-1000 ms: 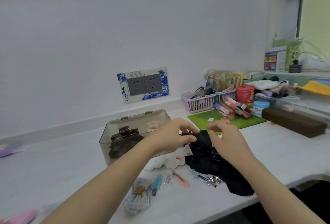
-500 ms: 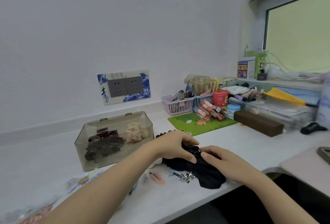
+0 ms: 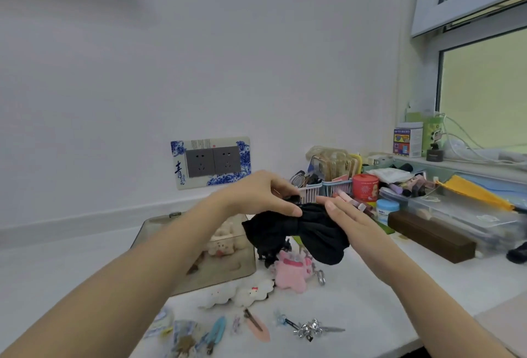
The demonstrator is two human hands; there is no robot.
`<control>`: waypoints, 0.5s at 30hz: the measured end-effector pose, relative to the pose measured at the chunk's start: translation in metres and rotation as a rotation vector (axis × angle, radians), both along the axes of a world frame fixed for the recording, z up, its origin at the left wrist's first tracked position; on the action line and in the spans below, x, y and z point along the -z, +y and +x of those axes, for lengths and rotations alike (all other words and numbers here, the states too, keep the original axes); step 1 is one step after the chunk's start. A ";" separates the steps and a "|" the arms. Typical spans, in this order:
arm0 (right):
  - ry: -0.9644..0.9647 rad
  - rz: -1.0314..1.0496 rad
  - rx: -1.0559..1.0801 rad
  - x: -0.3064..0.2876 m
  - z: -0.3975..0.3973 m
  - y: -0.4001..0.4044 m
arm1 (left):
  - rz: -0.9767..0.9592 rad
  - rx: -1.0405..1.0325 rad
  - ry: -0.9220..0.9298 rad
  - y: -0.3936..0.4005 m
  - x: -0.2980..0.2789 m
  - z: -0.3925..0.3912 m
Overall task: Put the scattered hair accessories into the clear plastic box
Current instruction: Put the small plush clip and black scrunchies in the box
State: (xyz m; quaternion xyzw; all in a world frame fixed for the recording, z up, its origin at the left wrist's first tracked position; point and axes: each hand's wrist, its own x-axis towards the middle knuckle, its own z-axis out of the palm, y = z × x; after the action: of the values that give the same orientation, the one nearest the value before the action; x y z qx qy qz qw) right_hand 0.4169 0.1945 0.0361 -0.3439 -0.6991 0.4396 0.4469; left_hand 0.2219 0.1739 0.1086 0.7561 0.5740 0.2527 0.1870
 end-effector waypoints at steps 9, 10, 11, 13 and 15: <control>0.081 -0.007 -0.140 -0.033 -0.085 0.048 | 0.011 -0.247 -0.252 0.015 -0.023 -0.082; 0.063 -0.002 -0.157 -0.032 -0.094 0.052 | -0.013 -0.264 -0.261 0.018 -0.017 -0.092; 0.043 -0.003 -0.166 -0.031 -0.105 0.058 | -0.041 -0.284 -0.271 0.021 -0.010 -0.103; -0.026 -0.008 -0.156 -0.025 -0.120 0.068 | -0.112 -0.307 -0.308 0.027 0.006 -0.121; -0.124 0.028 -0.159 -0.019 -0.131 0.076 | -0.200 -0.318 -0.354 0.032 0.021 -0.138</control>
State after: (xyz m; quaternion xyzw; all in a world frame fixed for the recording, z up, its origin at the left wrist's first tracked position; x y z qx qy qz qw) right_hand 0.2856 0.2706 0.0546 -0.3078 -0.7564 0.4418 0.3713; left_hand 0.0843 0.2061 0.0872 0.5780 0.6662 0.3493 0.3164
